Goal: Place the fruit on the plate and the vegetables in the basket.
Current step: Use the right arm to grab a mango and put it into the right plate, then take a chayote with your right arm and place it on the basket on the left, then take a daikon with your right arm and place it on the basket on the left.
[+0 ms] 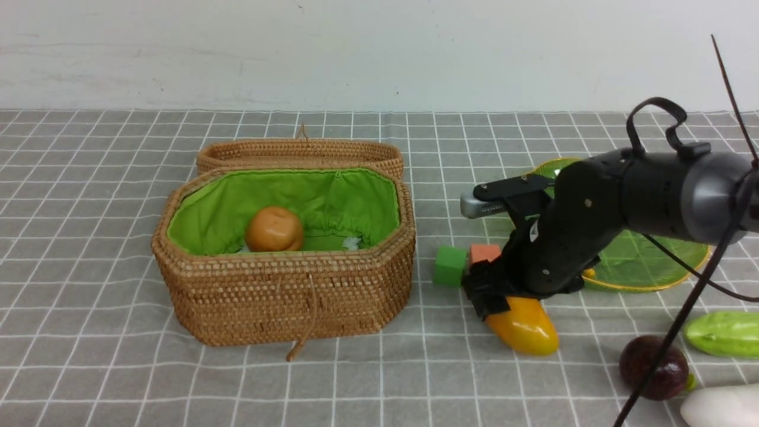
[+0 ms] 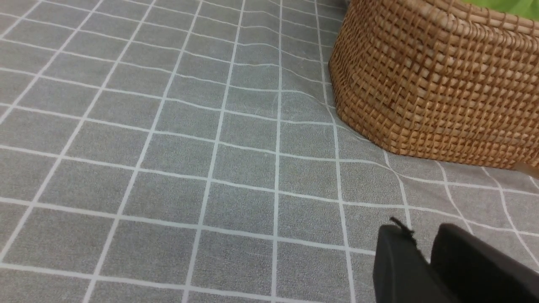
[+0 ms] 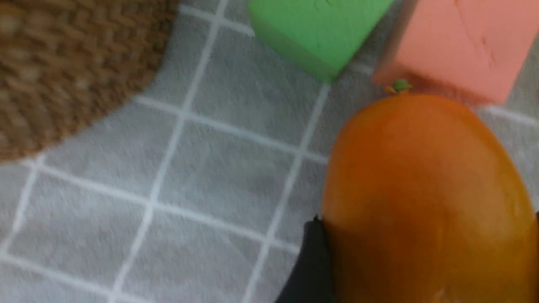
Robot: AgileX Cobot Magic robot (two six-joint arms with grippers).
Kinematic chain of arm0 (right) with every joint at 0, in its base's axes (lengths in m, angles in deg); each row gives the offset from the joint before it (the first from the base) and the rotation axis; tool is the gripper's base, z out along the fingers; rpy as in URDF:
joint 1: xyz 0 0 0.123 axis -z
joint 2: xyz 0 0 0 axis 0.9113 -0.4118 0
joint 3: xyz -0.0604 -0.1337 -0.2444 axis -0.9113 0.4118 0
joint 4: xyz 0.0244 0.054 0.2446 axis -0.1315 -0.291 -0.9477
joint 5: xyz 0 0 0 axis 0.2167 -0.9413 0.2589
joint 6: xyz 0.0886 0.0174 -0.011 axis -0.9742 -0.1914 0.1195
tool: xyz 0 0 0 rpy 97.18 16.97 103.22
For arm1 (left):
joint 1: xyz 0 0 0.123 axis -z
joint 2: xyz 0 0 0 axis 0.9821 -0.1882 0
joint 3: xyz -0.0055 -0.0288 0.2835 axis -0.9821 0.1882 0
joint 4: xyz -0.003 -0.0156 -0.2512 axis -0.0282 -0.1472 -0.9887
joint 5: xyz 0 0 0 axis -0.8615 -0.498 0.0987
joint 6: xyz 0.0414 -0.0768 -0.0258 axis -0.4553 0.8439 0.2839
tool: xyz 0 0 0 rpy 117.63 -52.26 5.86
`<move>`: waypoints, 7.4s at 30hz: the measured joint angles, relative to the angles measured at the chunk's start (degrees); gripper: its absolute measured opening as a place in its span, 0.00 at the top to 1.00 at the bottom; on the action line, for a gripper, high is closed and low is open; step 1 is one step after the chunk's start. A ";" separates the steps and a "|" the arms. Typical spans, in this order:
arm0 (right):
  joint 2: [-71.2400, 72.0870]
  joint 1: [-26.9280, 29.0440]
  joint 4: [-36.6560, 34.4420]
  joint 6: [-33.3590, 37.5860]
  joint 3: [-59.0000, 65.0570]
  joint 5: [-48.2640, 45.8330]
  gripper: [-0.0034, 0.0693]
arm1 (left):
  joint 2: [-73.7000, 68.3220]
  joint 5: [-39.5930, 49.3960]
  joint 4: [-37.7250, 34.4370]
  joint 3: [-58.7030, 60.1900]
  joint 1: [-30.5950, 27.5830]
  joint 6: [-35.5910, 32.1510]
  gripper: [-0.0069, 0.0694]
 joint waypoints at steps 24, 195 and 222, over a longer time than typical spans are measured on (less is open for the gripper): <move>5.08 24.00 -5.92 -4.03 -1.87 13.09 0.17 | 0.00 0.00 0.00 0.00 0.00 0.00 0.71; 27.06 37.67 -9.48 -37.05 39.51 11.42 0.25 | 0.00 0.00 0.04 0.00 0.00 0.00 0.60; 9.57 -8.83 -58.05 63.76 -14.09 15.29 0.25 | 0.00 0.00 0.04 0.00 0.00 0.00 0.60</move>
